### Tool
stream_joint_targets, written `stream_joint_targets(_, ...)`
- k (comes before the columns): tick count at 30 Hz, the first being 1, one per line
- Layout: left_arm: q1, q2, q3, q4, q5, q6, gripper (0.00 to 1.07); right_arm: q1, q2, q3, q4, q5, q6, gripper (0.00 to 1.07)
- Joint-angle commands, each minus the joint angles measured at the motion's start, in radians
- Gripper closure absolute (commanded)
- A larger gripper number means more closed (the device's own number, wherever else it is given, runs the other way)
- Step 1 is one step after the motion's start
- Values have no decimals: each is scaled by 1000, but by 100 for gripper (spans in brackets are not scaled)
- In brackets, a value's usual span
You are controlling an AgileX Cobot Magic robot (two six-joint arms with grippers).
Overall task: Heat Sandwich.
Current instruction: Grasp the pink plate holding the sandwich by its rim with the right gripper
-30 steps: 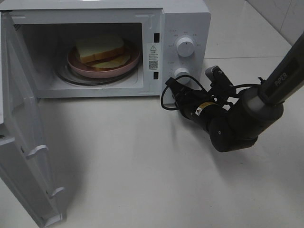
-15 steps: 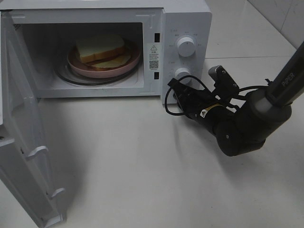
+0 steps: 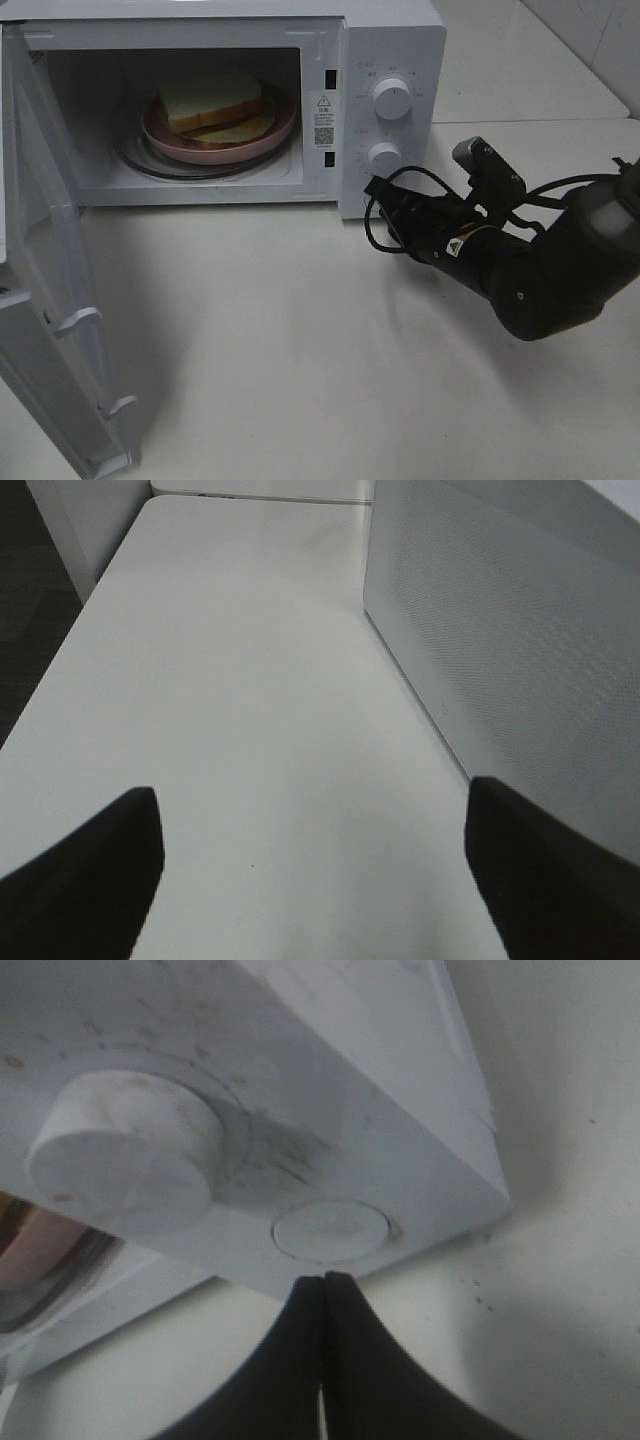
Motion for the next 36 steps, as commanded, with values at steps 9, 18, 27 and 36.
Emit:
stream_joint_targets(9,4,-6,2,-6,-17,-2,28,-5,-158,117,-17,144,-144,107)
stream_joint_targets(18,4,-6,2,-6,-17,-2,28,-5,-354,117,-14,469,-395,107)
stream_joint_targets(27,4,-6,2,-6,-17,-2,28,-21,-534,116,-9,732,-619,106)
stream_joint_targets(36,4,-6,2,-6,-17,-2,28,-132,-694,116,-18,983,-665,74)
